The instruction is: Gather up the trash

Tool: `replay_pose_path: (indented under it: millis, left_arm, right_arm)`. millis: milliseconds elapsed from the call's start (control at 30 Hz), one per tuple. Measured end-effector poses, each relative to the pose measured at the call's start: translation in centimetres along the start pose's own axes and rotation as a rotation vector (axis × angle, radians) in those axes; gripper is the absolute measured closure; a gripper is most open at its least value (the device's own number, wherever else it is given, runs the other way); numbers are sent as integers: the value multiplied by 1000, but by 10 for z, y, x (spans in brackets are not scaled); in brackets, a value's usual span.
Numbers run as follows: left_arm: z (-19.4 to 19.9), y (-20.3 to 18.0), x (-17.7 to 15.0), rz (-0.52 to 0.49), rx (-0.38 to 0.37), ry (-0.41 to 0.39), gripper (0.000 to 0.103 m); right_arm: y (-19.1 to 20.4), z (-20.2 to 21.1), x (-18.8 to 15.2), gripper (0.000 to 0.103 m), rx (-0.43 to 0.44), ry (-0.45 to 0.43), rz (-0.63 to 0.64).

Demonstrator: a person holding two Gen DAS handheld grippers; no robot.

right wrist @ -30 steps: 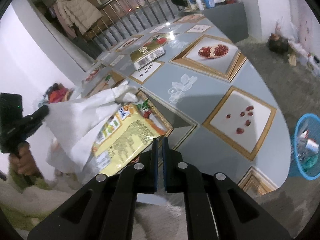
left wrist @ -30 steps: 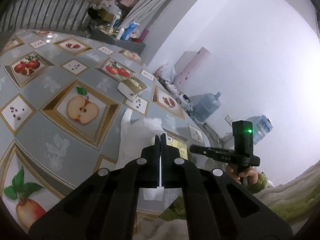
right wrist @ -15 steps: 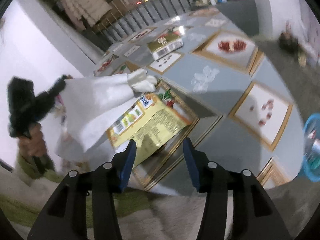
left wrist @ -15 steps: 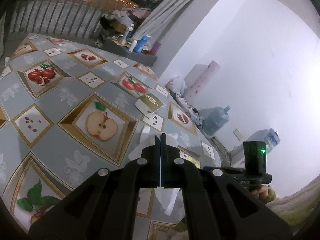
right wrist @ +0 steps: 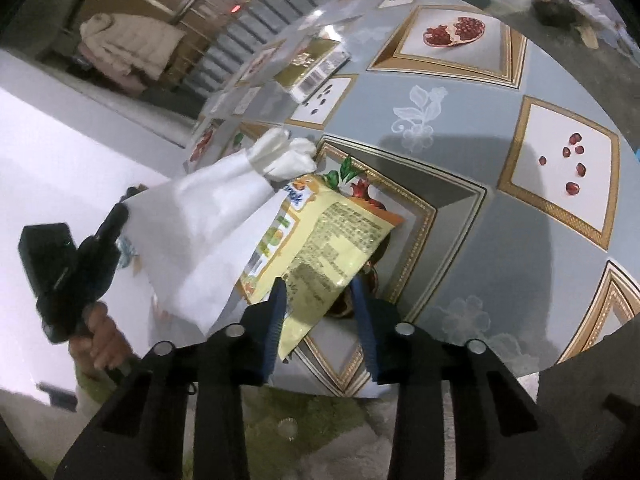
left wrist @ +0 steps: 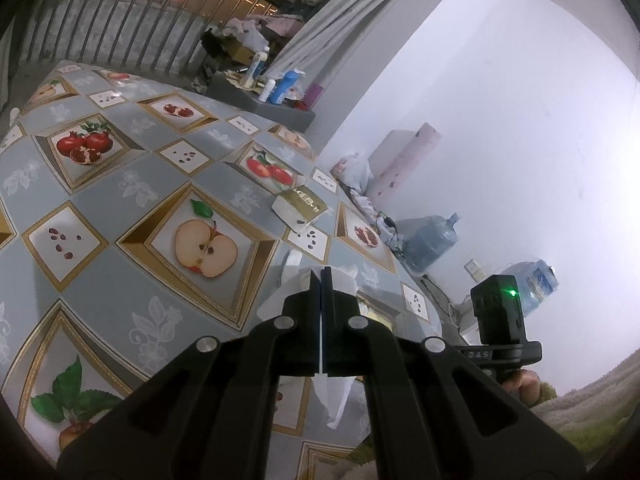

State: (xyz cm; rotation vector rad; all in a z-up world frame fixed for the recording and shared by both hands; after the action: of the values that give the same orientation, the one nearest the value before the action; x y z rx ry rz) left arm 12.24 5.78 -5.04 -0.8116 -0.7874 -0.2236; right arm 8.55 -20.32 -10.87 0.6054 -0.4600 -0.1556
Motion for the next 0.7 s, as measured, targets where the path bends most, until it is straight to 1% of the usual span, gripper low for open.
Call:
replay_pose_path:
  millis: [167,200,233,267,300,400,467,533,567,700]
  left_arm:
    - [-1,-1,-2,3,-4,3,103]
    - [-1,-1,-2,2,-4,2,103]
    - [-1,-2,-1,1,-5,0,103]
    - [-1,-2,-1,2,-5,-2,103]
    - [-1,-2,-1,1,-6,-4,103]
    - [0,-3,1,-5,-6,-9,103]
    - [0,-2,3,-8,-4,-13,103]
    - [2,-2,4,-10,-1,-16,103]
    - [3,-2,5,-11,0,-16,103]
    - [3,-1,7,-22,7,-19,103]
  right_arm:
    - [10,-4,1,78,-106,2,15]
    - [13,-5,2,82,-148,-3,27]
    - [12,-5,2,83,-168,-5,36]
    - [11,-5,3,87,-188,-6,44]
    - [12,-5,4,91,-207,-6,53]
    - [13,-6,4,97,-241,-11,84]
    - [11,-6,4,99,-252,-15,104]
    - [5,3,4,99,-297,-40,152]
    - [2,9,5,99,-328,-57,179]
    - [-17,37,15,99,-512,-131,284]
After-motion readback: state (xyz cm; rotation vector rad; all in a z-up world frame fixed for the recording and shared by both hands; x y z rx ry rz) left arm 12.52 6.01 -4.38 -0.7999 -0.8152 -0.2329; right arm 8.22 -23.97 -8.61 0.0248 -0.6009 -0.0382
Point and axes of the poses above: each gripper's, at about its wrist camera, not at the fingertips, and z roughly against the way its jaws point, y to its left, x to its top, the point moved 7 cm from there along -z, roughly the way its jaws point, and after that the axes turned 2 degrees about -y, right-handed, at the moved point
